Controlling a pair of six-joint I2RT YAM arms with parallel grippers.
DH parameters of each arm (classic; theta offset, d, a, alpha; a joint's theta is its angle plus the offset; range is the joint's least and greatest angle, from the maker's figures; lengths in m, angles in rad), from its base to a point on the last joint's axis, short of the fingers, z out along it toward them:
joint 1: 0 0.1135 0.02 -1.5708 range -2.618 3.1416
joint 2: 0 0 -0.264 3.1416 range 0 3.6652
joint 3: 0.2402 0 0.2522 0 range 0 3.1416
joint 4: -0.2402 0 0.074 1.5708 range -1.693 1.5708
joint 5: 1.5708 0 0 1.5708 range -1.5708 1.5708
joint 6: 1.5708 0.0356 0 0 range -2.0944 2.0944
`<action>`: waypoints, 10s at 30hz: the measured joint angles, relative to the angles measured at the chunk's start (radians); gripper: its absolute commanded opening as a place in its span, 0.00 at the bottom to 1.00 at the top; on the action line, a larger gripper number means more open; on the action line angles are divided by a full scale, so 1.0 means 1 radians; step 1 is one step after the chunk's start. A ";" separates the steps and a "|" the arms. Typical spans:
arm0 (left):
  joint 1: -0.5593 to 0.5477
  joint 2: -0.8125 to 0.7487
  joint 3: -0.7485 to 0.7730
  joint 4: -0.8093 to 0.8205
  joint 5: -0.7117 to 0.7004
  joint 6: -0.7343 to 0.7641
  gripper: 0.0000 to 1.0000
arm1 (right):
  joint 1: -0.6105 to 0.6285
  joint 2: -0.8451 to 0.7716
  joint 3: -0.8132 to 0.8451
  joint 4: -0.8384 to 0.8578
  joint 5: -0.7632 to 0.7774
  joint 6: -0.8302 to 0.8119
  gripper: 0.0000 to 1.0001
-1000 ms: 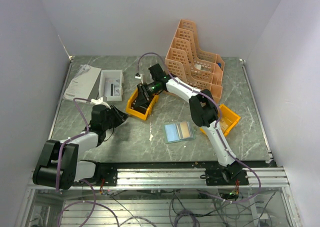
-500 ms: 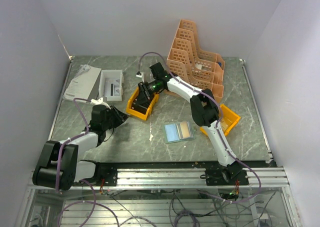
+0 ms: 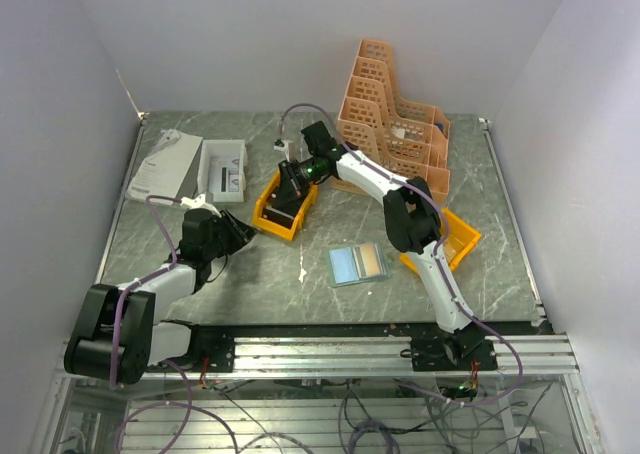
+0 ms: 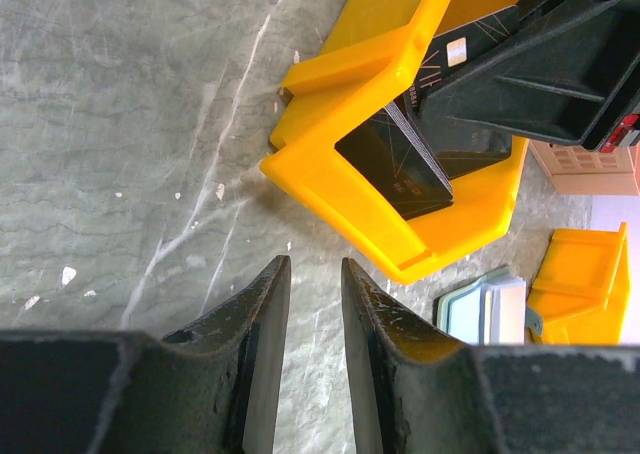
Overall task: Put the credit cards into the card holder
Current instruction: Pick up the credit card from the storage box, then insert the credit card into the card holder.
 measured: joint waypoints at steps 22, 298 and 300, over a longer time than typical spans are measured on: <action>0.000 -0.309 0.000 -0.113 -0.023 -0.001 0.43 | -0.001 -0.108 0.091 0.035 0.011 0.050 0.00; -0.858 0.547 -0.068 0.933 -0.386 -0.447 0.07 | -0.202 -0.954 -1.287 0.109 0.455 -0.891 0.45; -0.859 0.561 -0.055 0.935 -0.386 -0.452 0.07 | -0.202 -0.950 -1.283 0.109 0.455 -0.891 0.45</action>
